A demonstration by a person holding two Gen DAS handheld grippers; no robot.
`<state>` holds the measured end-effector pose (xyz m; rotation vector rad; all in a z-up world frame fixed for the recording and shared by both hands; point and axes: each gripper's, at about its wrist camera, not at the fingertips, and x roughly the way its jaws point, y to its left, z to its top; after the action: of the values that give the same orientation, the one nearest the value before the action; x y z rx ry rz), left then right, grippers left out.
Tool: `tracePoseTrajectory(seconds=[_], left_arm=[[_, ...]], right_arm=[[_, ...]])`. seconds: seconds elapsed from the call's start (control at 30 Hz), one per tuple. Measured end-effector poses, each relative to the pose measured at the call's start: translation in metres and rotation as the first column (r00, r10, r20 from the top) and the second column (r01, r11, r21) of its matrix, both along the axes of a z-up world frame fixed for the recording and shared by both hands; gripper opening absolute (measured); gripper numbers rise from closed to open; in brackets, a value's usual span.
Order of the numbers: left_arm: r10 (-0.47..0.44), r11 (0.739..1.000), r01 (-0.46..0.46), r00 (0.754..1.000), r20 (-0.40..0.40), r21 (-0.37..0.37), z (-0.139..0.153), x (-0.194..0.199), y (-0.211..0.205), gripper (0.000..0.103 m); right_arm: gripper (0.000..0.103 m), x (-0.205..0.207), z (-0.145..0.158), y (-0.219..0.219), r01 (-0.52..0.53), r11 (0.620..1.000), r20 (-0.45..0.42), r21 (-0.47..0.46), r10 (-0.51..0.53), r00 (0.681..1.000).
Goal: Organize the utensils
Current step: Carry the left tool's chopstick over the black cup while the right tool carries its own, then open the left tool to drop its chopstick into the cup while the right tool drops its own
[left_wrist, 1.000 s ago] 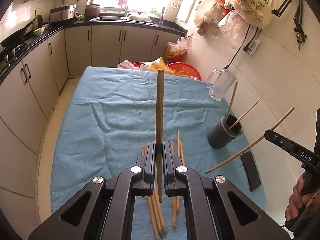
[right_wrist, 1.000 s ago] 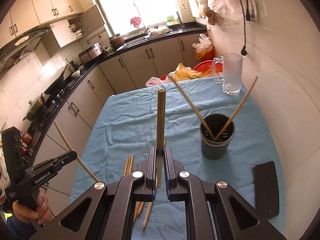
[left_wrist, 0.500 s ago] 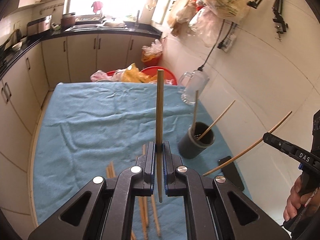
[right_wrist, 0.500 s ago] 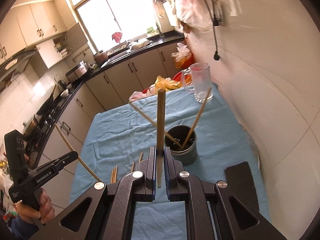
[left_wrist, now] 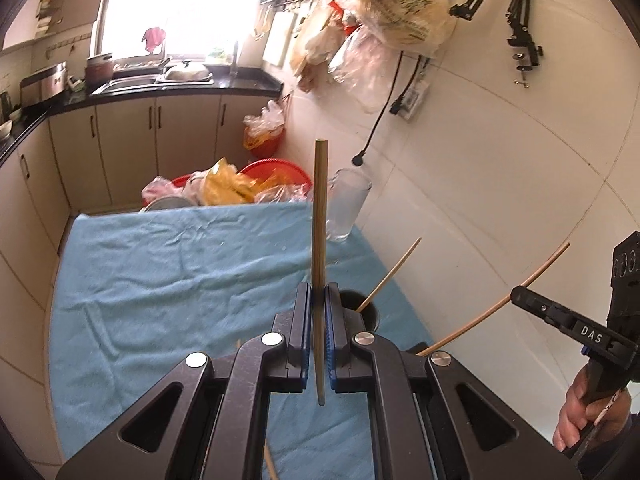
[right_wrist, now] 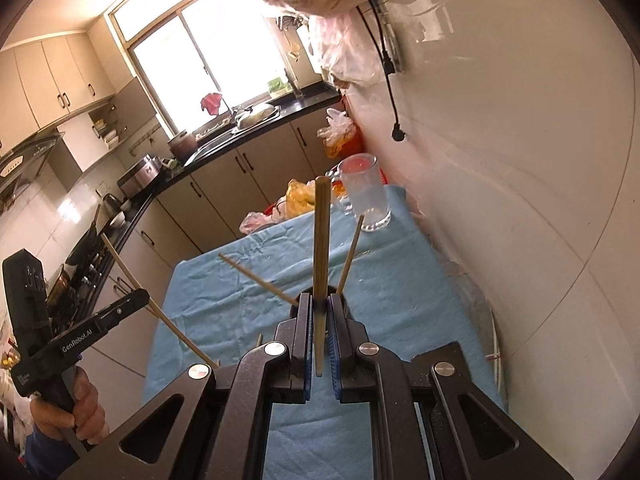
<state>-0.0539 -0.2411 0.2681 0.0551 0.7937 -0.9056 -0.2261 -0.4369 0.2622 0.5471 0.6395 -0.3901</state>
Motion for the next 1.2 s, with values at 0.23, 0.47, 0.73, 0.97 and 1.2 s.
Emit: tracePoseTrajectory(seconds=[0.23,0.47,0.73,0.97,1.2], left_arm=[[-0.013,1.000,0.014,0.999,0.046,-0.020,0.022,0.002,-0.031,0.006],[0.002,1.000,-0.001,0.998,0.061,-0.021,0.022,0.013,-0.061,0.006],[0.034,0.999,-0.035,0.998,0.047,0.008,-0.002,0.022,-0.084,0.006],[0.040,0.998,-0.042,0.999,0.032,0.042,-0.026,0.022,-0.098,0.006],[0.046,0.996,-0.049,0.998,0.042,0.074,-0.039,0.024,-0.107,0.006]], right_arm=[[0.007,0.005,0.012,-0.020,0.006,1.000,0.024,-0.002,-0.005,1.000],[0.007,0.027,0.002,-0.037,-0.001,0.999,0.027,0.039,0.000,1.000],[0.007,0.052,-0.015,-0.051,-0.009,0.999,0.002,0.038,0.009,1.000],[0.007,0.071,-0.035,-0.064,-0.012,0.998,-0.033,0.054,0.014,0.999],[0.007,0.083,-0.058,-0.064,-0.030,0.996,-0.072,0.079,0.036,0.997]])
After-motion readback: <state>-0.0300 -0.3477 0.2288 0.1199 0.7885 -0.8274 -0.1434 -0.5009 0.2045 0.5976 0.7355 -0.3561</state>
